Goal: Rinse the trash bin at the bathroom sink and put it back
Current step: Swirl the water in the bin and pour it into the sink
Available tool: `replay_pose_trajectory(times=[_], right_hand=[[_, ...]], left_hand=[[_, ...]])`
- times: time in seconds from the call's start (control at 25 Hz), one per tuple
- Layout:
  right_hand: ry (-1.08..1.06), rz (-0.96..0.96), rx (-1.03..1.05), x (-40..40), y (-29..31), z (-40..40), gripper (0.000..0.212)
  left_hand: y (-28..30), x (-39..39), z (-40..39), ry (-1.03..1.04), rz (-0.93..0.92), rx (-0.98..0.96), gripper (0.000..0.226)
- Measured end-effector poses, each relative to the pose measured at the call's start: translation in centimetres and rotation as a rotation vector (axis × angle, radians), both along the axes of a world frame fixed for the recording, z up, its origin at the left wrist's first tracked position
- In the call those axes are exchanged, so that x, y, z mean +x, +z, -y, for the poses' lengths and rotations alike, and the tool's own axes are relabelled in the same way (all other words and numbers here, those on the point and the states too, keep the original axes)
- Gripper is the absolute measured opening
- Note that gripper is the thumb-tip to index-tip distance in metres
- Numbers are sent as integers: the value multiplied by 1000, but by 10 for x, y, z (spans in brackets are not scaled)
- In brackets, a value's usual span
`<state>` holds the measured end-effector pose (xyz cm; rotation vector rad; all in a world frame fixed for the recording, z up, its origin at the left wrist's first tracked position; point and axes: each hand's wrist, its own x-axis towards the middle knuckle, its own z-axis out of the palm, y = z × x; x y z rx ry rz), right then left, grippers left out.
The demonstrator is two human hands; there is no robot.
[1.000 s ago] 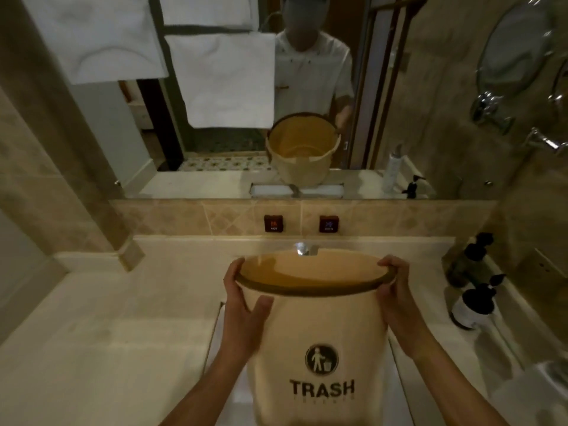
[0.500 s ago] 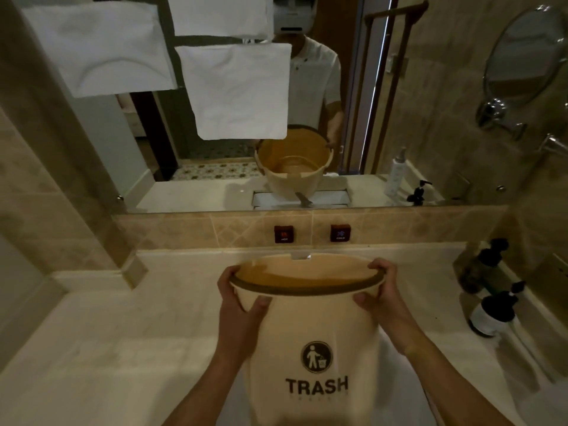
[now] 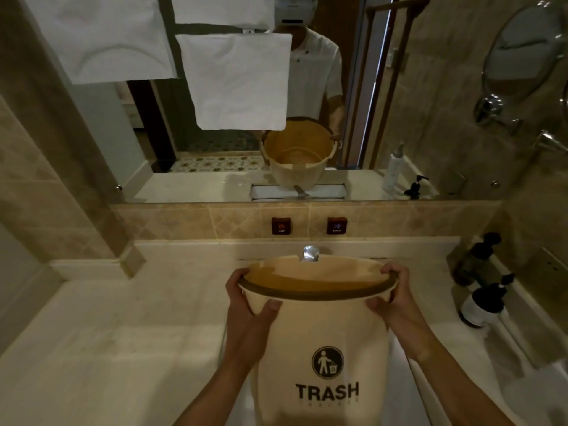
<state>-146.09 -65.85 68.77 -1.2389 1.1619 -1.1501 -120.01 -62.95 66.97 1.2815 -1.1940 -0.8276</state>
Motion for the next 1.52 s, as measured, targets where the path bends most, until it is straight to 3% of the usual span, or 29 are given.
replay_pose_trajectory(times=[0.08, 0.28, 0.48, 0.72, 0.92, 1.16, 1.36, 1.52], right_hand=[[5, 0, 40, -2, -8, -9, 72], [75, -9, 25, 23, -6, -13, 107], [25, 23, 7, -9, 2, -7, 79], [120, 8, -28, 21, -1, -4, 80], [20, 12, 8, -2, -1, 2, 72], [109, 7, -12, 23, -7, -3, 78], [18, 20, 21, 2, -11, 4, 70], [111, 11, 1, 30, -12, 4, 74]], left_hand=[[-7, -2, -10, 19, 37, 27, 72], [-2, 23, -10, 74, 40, 26, 79], [-10, -5, -2, 0, 41, -16, 82], [-9, 29, 1, 69, 42, -38, 83], [-11, 5, 8, -15, 47, -31, 86], [-10, 35, 4, 49, 17, -33, 85], [-15, 9, 8, -2, 44, 9, 80], [-13, 39, 1, 78, 52, 6, 80]])
